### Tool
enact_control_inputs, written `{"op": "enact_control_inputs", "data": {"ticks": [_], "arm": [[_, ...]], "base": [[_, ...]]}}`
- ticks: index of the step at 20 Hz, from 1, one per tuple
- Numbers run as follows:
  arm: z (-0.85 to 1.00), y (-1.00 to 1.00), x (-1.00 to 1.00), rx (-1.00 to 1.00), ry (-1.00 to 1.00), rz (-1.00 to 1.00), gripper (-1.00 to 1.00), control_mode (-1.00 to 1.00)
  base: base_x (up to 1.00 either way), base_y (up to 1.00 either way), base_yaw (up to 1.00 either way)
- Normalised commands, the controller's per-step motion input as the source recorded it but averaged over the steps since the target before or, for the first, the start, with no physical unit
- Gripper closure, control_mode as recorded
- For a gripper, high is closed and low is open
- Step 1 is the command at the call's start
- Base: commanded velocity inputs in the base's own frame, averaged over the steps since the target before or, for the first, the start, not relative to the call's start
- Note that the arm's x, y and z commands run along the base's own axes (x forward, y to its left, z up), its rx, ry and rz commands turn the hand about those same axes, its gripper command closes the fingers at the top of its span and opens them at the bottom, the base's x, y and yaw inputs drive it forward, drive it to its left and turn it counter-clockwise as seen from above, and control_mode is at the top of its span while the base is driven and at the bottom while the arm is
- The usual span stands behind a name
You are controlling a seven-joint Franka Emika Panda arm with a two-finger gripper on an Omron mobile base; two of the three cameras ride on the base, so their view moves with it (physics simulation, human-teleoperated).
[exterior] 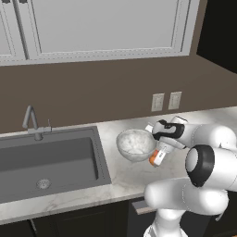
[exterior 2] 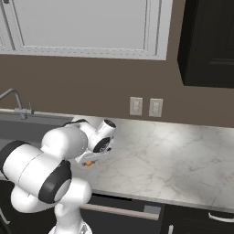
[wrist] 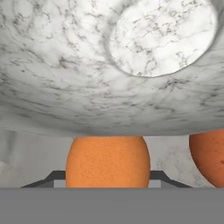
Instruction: Gather the eggs and milk located in the vicinity of the sink area and place them right next to the bowl.
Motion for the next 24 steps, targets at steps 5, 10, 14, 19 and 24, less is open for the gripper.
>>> {"op": "enact_control_inputs", "data": {"ticks": [5, 10, 14, 19, 24], "arm": [[0.00, 0.00, 0.00, 0.00, 0.00, 0.00, -1.00, -1.00], [0.00, 0.00, 0.00, 0.00, 0.00, 0.00, -1.00, -1.00], [0.00, 0.00, 0.00, 0.00, 0.01, 0.00, -1.00, -1.00], [0.00, -0.09, -0.19, 0.01, 0.00, -0.04, -1.00, -1.00], [0.17, -0.44, -0.27, 0.02, 0.00, -0.16, -1.00, -1.00]], "base": [[0.00, 0.00, 0.00], [0.00, 0.00, 0.00], [0.00, 0.00, 0.00], [0.00, 0.00, 0.00], [0.00, 0.00, 0.00]]}}
